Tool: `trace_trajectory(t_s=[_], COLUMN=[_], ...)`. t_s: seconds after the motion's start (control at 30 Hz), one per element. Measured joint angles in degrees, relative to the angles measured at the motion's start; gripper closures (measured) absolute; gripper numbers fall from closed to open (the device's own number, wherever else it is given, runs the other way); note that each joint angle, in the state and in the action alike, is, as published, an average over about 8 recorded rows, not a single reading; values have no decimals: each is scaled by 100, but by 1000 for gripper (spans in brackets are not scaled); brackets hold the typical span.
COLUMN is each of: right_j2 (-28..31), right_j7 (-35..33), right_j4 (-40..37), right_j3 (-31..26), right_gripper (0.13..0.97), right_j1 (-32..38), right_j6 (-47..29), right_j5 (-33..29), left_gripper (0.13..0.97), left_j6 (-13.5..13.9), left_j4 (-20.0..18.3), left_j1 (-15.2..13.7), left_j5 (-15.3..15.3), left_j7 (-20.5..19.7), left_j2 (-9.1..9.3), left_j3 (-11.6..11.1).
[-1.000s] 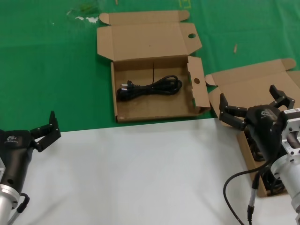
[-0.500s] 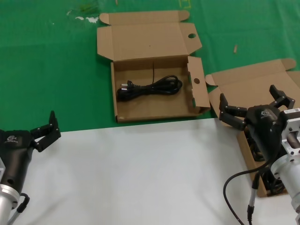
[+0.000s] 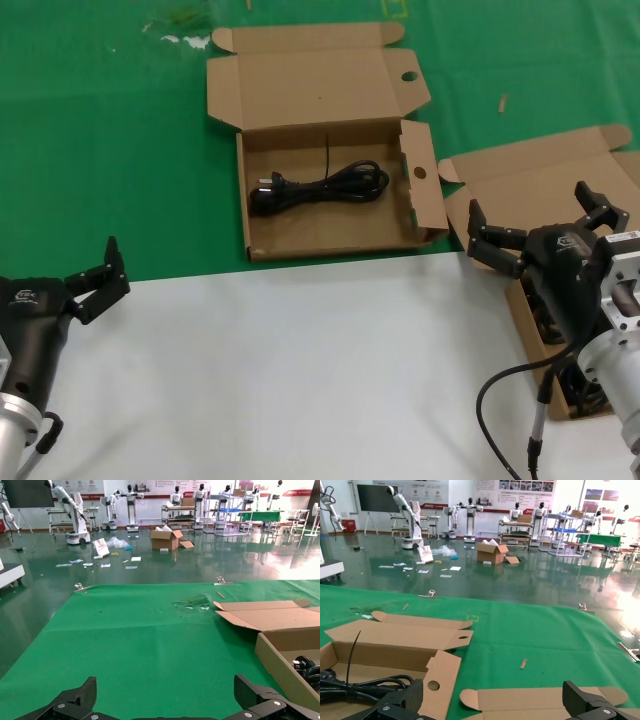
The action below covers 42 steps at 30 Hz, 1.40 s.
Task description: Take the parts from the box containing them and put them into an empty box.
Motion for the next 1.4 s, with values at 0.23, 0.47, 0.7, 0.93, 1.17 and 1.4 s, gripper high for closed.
trace_trajectory(t_s=[0.23, 0.47, 0.7, 0.93, 1.17, 1.4], right_j2=[0, 0, 0, 0, 0, 0], right_j7=[0, 0, 0, 0, 0, 0], right_j4=[0, 0, 0, 0, 0, 0], right_j3=[0, 0, 0, 0, 0, 0], right_gripper=[129, 129, 129, 129, 129, 129], right_j1=[0, 0, 0, 0, 0, 0], right_j6=[0, 0, 0, 0, 0, 0], right_j5=[0, 0, 0, 0, 0, 0], left_gripper=[132, 132, 132, 132, 132, 132], left_j6=[0, 0, 0, 0, 0, 0], left_j4=[0, 0, 0, 0, 0, 0], left_j1=[0, 0, 0, 0, 0, 0], left_j5=[0, 0, 0, 0, 0, 0], left_j7=[0, 0, 0, 0, 0, 0], left_j2=[0, 0, 0, 0, 0, 0], left_j3=[0, 0, 0, 0, 0, 0])
